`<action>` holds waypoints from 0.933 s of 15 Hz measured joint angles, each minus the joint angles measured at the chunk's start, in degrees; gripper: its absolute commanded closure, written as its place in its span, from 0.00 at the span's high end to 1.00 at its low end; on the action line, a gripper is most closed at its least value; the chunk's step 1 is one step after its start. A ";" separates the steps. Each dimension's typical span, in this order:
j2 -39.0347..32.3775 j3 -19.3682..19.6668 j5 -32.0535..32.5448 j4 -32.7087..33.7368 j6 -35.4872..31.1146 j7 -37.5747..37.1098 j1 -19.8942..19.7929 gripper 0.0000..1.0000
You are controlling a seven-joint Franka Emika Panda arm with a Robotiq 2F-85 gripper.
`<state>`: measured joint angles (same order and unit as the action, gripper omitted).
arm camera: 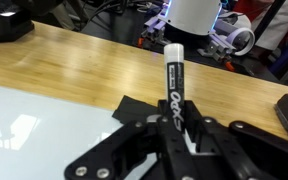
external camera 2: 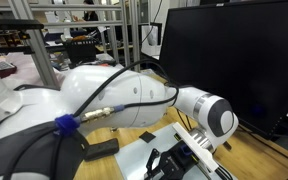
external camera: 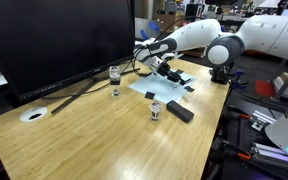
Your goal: Pick up the marker and write on the piece of paper
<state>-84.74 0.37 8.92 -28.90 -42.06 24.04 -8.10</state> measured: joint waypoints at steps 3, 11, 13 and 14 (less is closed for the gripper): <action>0.00 0.57 0.04 -0.40 0.09 0.00 -0.41 0.05; 0.04 0.80 0.05 -0.65 0.17 -0.01 -0.98 0.05; 0.11 0.80 0.05 -0.57 0.04 -0.02 -0.98 0.05; 0.16 0.80 0.10 -0.36 -0.10 -0.02 -0.96 0.05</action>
<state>-84.59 1.17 9.02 -29.26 -42.16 24.02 -9.06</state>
